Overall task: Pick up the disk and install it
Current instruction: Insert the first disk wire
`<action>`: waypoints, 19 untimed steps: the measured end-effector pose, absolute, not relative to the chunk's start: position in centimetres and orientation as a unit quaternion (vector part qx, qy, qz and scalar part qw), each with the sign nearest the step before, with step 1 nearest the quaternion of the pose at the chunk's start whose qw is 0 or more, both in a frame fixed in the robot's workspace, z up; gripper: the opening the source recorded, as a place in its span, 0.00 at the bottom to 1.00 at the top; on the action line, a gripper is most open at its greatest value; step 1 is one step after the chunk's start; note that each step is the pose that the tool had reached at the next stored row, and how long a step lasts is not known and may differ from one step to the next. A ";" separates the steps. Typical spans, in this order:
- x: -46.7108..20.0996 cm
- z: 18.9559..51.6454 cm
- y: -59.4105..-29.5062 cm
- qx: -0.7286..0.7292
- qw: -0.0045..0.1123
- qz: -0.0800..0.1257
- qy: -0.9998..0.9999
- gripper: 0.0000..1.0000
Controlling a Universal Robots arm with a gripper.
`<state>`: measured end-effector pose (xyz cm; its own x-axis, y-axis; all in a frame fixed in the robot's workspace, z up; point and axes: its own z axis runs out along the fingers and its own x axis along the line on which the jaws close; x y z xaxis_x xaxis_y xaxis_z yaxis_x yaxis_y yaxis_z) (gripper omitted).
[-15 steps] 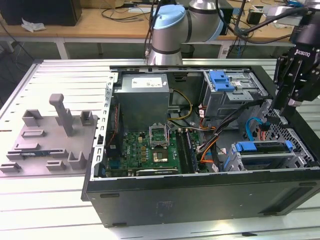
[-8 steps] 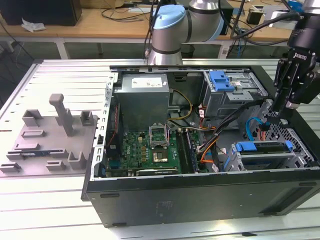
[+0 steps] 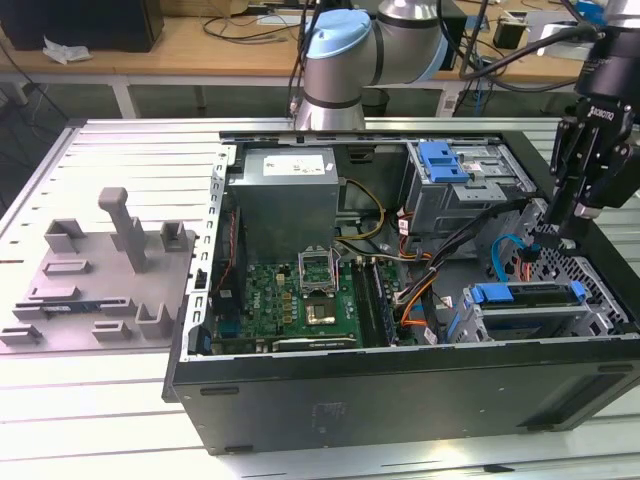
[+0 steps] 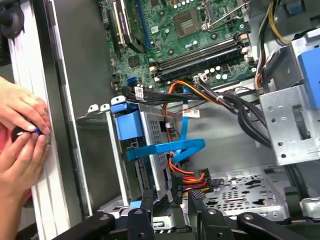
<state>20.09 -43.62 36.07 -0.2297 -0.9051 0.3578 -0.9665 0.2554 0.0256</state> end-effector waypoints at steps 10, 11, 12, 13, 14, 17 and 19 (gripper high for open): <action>20.1 35.5 -43.3 0.573 0.165 0.121 -0.793 0.41; 20.1 35.5 -43.2 0.574 0.165 0.123 -0.793 0.41; 20.1 35.4 -43.2 0.575 0.165 0.123 -0.792 0.41; 20.1 35.4 -43.2 0.576 0.165 0.123 -0.791 0.41; 20.1 35.4 -43.1 0.576 0.165 0.123 -0.791 0.41; 20.1 35.4 -43.1 0.577 0.166 0.123 -0.790 0.41; 20.1 35.3 -42.8 0.578 0.167 0.123 -0.790 0.41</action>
